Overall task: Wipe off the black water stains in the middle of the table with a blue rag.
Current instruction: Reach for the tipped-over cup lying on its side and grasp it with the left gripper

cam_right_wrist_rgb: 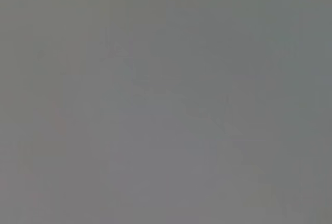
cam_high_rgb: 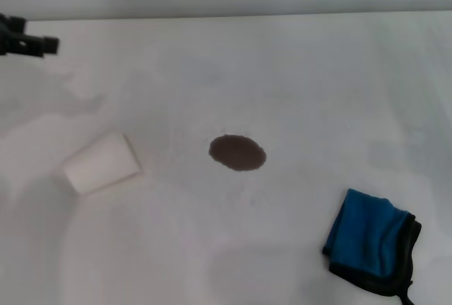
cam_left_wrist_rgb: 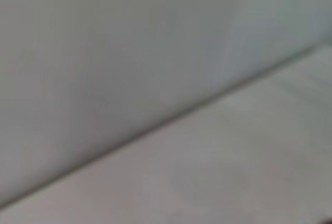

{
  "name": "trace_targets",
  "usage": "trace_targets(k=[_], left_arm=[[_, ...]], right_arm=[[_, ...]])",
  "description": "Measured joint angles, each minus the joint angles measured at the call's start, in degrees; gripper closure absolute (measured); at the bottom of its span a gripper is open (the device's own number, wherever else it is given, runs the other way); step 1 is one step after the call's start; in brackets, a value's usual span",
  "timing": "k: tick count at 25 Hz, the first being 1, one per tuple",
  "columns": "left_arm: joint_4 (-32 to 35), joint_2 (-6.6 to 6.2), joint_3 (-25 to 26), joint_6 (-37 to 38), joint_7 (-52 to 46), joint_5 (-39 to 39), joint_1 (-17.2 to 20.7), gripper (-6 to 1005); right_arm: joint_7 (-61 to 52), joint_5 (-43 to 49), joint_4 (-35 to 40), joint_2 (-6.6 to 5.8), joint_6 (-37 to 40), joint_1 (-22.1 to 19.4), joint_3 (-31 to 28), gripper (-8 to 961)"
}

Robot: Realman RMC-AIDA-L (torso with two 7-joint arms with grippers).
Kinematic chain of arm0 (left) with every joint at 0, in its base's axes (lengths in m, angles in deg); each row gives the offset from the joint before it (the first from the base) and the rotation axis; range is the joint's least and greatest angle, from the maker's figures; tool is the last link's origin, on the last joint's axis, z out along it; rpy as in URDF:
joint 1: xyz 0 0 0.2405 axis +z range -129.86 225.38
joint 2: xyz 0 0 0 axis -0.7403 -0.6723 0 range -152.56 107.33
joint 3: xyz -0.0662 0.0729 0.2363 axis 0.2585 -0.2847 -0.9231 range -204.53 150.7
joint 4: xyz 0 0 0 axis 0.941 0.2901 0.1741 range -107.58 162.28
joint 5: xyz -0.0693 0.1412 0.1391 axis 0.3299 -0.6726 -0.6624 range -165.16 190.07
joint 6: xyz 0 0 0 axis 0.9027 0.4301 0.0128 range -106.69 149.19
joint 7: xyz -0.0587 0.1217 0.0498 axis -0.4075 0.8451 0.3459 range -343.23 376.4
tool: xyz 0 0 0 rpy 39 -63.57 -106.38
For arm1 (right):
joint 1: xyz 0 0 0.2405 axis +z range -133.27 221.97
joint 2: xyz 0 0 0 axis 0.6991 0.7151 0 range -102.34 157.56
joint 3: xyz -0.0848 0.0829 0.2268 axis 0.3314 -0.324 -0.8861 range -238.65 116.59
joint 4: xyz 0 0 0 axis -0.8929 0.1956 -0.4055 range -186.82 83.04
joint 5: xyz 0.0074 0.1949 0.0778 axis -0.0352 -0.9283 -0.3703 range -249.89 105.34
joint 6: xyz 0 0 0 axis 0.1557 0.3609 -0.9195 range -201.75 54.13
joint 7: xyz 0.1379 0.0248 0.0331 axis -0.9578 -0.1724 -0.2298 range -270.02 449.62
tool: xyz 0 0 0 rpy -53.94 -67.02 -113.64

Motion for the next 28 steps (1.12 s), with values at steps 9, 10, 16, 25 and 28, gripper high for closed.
trace_targets(k=[9,10,16,25,28], left_arm=[[0.2,0.99,-0.1,2.9,-0.2,-19.6,-8.8,110],[0.1,1.34,-0.1,2.8,-0.3,-21.7,-9.9,110],[0.0,3.64,-0.1,2.4,0.0,-27.9,-14.0,109],[2.4,7.85,-0.2,0.3,0.0,-32.9,-16.3,109],[3.0,7.91,-0.2,-0.1,-0.6,-33.2,-15.6,109]], right_arm=[[-0.1,0.0,-0.2,0.09,-0.9,-0.3,0.0,100],[-0.1,0.0,-0.3,0.08,-1.3,-0.5,0.0,100],[-0.1,0.0,-0.3,0.08,-2.0,-1.1,0.0,100],[-0.1,0.0,-0.3,0.09,-2.0,-1.8,0.0,99],[-0.1,0.0,-0.3,0.09,-2.0,-2.0,0.0,100]])
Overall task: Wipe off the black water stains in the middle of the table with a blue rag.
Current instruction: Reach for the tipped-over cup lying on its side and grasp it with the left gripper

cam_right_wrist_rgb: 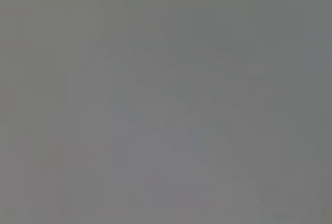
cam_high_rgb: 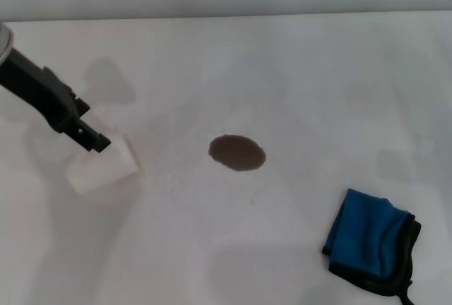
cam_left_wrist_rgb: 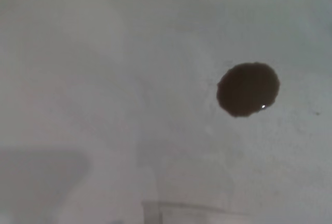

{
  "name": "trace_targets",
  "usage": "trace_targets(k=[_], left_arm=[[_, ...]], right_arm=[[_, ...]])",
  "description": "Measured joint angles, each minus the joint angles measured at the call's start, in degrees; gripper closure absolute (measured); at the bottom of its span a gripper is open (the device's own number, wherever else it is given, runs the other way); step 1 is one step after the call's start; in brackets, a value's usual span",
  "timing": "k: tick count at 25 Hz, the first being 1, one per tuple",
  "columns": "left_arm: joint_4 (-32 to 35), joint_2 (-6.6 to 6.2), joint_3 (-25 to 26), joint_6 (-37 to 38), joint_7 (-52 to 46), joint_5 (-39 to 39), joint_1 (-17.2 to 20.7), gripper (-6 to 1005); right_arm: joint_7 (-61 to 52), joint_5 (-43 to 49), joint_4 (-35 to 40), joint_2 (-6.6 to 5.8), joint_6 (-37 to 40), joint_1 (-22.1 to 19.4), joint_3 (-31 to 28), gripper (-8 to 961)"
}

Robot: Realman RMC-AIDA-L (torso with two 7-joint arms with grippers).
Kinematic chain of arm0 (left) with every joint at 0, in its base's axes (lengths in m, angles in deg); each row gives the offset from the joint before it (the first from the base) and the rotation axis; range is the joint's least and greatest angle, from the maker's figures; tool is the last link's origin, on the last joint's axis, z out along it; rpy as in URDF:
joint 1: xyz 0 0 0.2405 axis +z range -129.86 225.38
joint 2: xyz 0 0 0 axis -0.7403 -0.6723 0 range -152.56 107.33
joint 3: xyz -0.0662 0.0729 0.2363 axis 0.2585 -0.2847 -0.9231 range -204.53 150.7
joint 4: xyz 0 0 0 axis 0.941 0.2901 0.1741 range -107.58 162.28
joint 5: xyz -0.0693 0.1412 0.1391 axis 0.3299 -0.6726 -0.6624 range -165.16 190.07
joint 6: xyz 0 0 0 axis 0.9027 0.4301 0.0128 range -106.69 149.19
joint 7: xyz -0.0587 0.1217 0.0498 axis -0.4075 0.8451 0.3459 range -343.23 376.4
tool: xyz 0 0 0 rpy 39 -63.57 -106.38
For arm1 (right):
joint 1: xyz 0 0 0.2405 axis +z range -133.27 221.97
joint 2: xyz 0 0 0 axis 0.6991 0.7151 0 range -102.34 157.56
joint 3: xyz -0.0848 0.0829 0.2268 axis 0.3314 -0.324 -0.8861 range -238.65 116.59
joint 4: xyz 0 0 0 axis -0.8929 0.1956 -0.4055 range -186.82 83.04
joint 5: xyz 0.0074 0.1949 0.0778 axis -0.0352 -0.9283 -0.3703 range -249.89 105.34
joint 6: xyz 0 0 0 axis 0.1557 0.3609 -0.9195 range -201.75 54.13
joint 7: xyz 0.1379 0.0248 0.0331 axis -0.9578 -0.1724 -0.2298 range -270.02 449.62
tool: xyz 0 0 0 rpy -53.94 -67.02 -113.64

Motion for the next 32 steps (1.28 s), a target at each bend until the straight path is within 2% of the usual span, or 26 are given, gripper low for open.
trace_targets(k=[8,12,13,32], left_arm=[[1.8,0.16,0.0,-2.0,-1.7,-0.4,3.0,110],[4.1,0.18,0.0,-3.8,-2.3,-0.7,4.0,110],[7.0,0.18,0.0,-6.1,-3.3,-2.3,4.5,110],[14.4,0.16,0.1,-14.8,-3.8,-2.8,5.9,109]], right_arm=[[0.0,0.0,0.0,0.00,0.0,0.0,0.0,100],[0.0,0.0,0.0,0.00,0.0,0.3,0.0,101],[0.0,0.0,0.0,0.02,0.0,0.4,0.0,101],[0.0,0.0,-0.7,0.09,-0.1,0.2,0.0,100]])
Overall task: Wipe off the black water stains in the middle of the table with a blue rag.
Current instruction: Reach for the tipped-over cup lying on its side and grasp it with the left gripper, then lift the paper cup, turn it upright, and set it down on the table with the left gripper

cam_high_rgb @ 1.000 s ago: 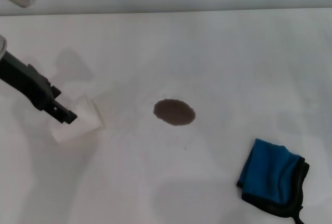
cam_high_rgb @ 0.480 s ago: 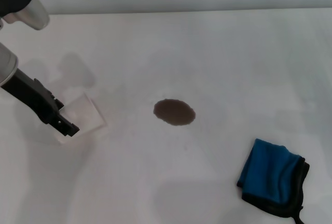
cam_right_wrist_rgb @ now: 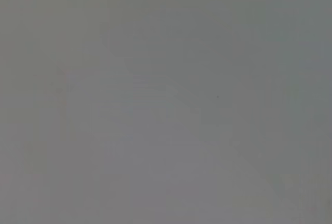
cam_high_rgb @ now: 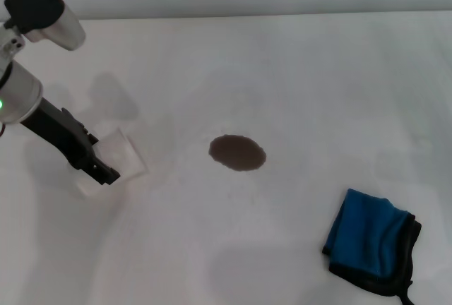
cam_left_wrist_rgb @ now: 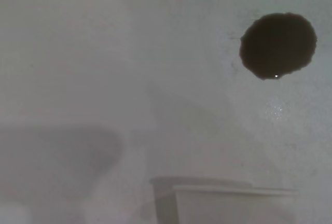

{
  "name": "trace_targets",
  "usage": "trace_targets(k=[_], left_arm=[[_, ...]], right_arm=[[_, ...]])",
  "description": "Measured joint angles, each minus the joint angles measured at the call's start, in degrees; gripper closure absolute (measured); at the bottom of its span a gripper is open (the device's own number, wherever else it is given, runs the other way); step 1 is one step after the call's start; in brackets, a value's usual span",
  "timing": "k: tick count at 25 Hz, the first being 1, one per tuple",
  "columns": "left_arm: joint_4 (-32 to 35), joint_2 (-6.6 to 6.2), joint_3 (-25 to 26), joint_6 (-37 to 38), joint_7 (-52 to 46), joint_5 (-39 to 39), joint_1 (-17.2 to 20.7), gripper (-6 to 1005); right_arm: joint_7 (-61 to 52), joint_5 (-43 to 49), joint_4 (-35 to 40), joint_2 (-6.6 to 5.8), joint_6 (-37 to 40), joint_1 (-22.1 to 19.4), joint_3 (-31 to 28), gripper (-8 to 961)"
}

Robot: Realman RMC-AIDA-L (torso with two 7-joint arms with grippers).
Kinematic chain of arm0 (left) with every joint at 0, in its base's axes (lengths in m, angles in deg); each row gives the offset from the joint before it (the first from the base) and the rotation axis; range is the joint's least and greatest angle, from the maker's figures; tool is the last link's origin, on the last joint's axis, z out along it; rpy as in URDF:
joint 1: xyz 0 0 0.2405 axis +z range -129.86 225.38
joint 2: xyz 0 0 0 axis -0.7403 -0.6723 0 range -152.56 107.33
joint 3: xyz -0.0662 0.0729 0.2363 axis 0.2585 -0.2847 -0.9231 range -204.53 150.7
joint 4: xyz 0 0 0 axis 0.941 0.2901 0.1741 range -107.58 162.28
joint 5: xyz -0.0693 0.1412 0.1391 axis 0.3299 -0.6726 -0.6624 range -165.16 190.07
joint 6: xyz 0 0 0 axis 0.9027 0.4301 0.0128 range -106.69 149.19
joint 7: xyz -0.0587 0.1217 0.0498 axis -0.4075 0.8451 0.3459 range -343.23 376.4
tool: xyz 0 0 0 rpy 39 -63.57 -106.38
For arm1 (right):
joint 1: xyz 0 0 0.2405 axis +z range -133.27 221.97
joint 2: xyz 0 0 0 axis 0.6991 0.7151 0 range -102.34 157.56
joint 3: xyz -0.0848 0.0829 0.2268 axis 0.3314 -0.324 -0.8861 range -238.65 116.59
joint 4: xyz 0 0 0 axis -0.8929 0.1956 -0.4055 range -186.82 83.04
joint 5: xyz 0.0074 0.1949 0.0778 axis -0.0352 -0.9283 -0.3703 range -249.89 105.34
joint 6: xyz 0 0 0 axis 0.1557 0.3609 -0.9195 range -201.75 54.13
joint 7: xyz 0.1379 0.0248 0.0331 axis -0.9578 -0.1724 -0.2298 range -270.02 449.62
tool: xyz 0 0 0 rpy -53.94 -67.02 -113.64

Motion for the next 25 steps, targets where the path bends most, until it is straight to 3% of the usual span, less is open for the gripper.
trace_targets(k=[25], left_arm=[[3.7,0.09,0.0,-5.1,0.2,4.6,2.5,187]], right_arm=[[0.0,0.0,-0.1,-0.09,0.4,0.4,0.0,100]])
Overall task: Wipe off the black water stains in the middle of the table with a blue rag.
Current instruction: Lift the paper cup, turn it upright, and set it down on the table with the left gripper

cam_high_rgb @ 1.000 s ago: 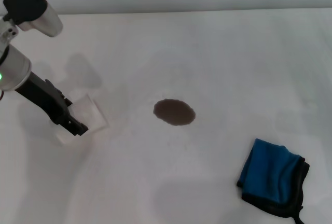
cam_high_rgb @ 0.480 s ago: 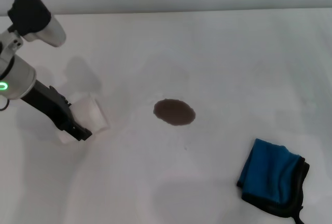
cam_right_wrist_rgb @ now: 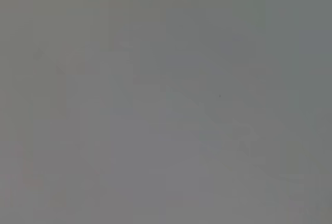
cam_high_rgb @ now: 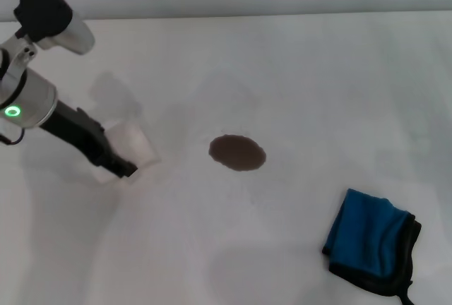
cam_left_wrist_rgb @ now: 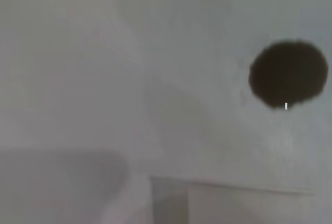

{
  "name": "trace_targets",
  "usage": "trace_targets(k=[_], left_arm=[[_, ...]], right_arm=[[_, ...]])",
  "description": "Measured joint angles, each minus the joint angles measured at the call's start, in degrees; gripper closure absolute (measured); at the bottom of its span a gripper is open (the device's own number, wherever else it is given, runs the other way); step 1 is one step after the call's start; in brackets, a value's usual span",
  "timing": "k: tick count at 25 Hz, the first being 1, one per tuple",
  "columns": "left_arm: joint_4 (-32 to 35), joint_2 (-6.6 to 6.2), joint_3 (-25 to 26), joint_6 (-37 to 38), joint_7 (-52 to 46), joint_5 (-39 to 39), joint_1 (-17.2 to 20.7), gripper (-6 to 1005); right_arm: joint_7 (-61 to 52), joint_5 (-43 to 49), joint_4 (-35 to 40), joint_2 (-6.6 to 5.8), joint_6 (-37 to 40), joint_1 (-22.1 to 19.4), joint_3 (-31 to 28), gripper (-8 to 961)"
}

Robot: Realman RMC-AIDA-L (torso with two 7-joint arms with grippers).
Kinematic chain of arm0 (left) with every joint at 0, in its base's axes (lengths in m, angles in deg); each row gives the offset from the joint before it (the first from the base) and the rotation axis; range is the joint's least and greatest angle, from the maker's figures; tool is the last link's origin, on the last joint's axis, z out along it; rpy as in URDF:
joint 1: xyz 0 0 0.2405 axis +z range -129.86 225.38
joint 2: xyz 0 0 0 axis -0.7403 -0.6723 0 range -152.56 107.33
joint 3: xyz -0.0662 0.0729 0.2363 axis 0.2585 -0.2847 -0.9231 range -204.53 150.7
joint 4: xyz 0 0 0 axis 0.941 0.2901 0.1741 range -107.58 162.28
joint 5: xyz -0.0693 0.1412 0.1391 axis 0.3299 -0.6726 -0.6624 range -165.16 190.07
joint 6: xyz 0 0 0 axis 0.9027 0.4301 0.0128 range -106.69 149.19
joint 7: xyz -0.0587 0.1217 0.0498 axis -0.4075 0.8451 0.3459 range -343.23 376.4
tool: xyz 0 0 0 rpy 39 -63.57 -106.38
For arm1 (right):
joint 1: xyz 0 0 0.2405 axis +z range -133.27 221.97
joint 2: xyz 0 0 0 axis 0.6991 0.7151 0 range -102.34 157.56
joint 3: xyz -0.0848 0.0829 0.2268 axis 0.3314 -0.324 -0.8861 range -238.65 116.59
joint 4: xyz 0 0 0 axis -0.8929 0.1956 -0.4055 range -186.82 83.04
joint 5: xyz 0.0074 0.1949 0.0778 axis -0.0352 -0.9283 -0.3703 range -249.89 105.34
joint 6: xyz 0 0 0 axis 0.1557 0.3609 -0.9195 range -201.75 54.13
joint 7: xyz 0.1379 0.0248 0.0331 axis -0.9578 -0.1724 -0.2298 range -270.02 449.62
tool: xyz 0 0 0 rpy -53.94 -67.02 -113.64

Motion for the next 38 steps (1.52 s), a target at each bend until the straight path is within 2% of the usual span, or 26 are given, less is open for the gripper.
trace_targets(k=[5,11,16,20,22,24,25,31,38], left_arm=[[-0.5,-0.18,0.0,-0.1,2.6,10.0,0.8,198],[1.7,-0.08,0.0,-2.7,9.7,23.6,4.3,200],[7.0,-0.03,0.1,-6.1,19.3,37.9,10.6,201],[11.2,-0.01,0.1,-6.8,27.7,49.3,17.1,201],[12.7,-0.01,0.1,-7.0,31.0,53.4,20.0,201],[13.2,-0.01,0.1,-7.2,32.0,54.8,20.9,201],[15.7,0.01,0.1,-8.4,37.5,59.3,24.2,201],[20.8,0.09,0.1,-14.5,45.9,61.9,28.0,200],[21.3,0.09,0.2,-15.8,47.0,61.7,29.0,200]], right_arm=[[0.0,0.0,0.1,0.00,0.0,0.0,0.0,100],[0.0,0.0,0.5,0.00,-0.2,0.1,0.1,100],[0.0,0.1,0.7,-0.15,-0.3,0.5,0.2,101],[0.0,0.4,1.3,-0.20,-0.3,0.9,0.5,101],[0.0,0.5,1.6,-0.20,-0.3,1.2,0.5,101],[0.0,0.5,1.6,-0.18,-0.3,1.3,0.6,101],[0.0,0.6,1.6,-0.18,-0.3,1.3,0.6,101],[0.0,0.6,1.6,-0.23,-0.9,1.3,0.7,99],[0.0,0.7,1.6,-0.18,-1.2,1.0,0.7,100]])
